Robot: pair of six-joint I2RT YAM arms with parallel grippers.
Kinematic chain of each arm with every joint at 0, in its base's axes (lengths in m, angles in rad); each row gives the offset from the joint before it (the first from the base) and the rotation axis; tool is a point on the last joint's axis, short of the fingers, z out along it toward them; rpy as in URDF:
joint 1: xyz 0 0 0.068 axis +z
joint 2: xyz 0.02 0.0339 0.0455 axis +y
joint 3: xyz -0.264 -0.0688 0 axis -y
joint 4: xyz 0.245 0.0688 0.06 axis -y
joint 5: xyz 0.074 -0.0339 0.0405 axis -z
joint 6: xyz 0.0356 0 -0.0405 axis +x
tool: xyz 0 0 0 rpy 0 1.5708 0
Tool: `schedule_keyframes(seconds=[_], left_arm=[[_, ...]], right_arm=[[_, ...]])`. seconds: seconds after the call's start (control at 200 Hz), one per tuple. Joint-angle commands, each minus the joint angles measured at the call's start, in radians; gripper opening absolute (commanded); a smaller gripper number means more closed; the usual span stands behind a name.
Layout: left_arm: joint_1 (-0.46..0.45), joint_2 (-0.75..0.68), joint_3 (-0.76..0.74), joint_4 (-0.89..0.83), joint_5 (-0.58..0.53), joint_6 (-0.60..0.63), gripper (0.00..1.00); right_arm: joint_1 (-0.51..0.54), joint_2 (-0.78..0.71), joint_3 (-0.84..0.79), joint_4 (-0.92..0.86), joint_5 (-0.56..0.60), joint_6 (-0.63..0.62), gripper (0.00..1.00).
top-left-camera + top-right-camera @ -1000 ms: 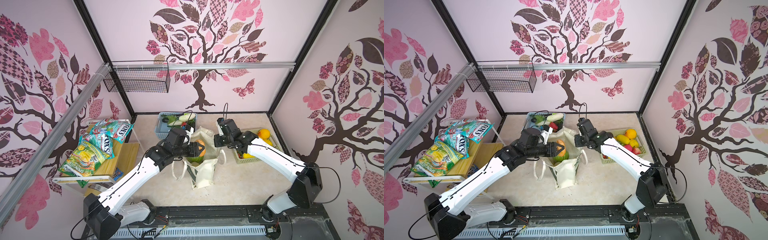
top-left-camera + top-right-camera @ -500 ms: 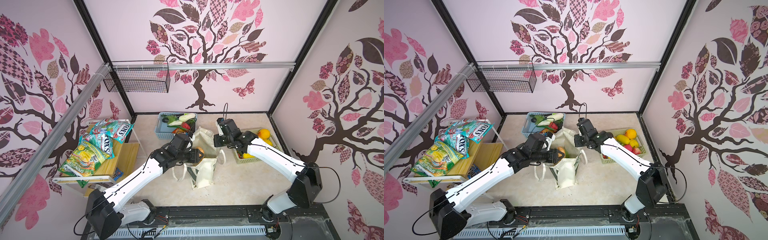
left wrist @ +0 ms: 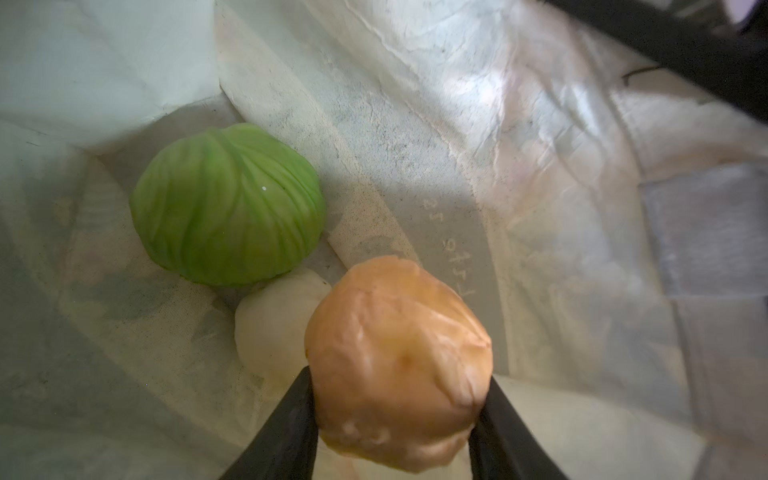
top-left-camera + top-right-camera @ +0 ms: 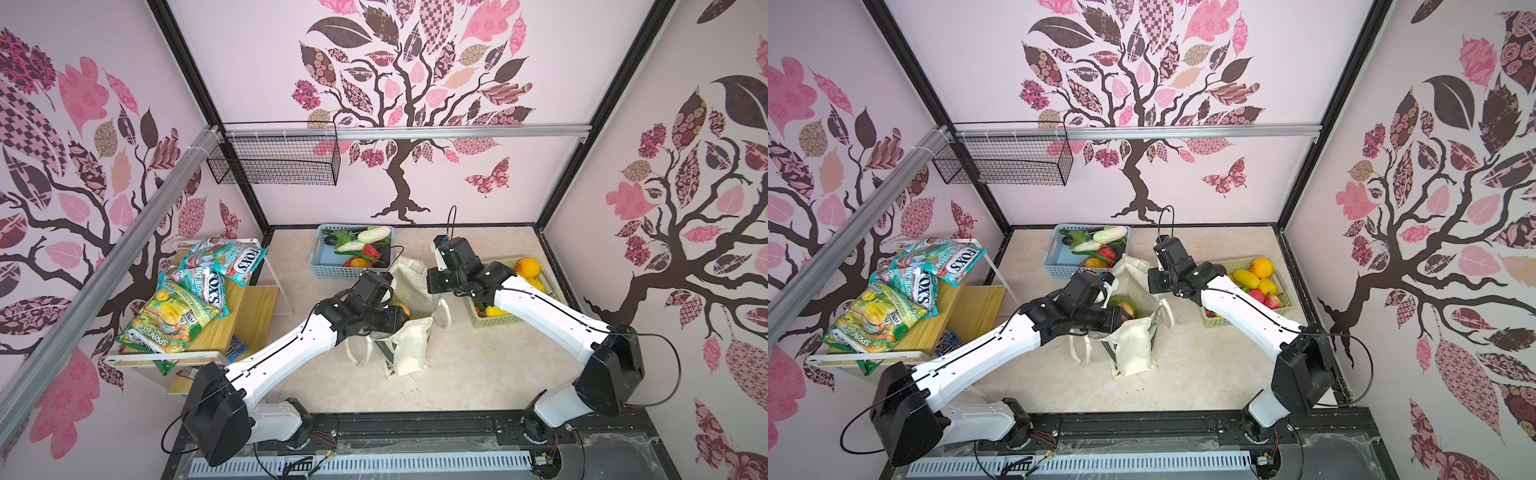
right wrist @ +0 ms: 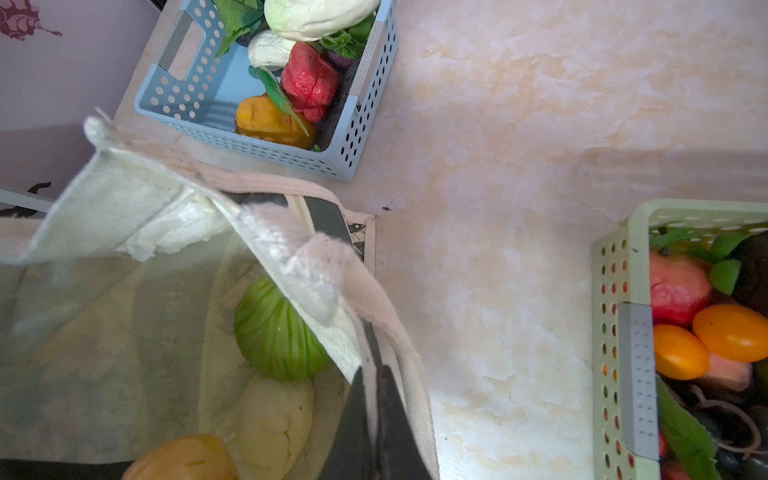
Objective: Place the food into the grocery bag and tie it
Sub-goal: 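Carry the potato with the left gripper over and into the bag opening, then lower the potato into the bag and open the left gripper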
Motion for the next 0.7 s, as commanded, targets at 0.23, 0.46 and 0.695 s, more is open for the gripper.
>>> schedule_keyframes(seconds=[0.23, 0.46, 0.695], left_arm=[[-0.007, 0.073, -0.057, 0.025, -0.025, 0.017, 0.47], [-0.008, 0.128, -0.054, 0.041, -0.031, 0.012, 0.48], [-0.009, 0.155, -0.054, 0.045, -0.036, 0.004, 0.53]], right_arm=[[0.016, 0.016, -0.002, 0.030, -0.035, 0.033, 0.00], [0.020, -0.005, -0.028, 0.042, -0.035, 0.035, 0.00], [0.020, -0.017, -0.033, 0.044, -0.039, 0.034, 0.00]])
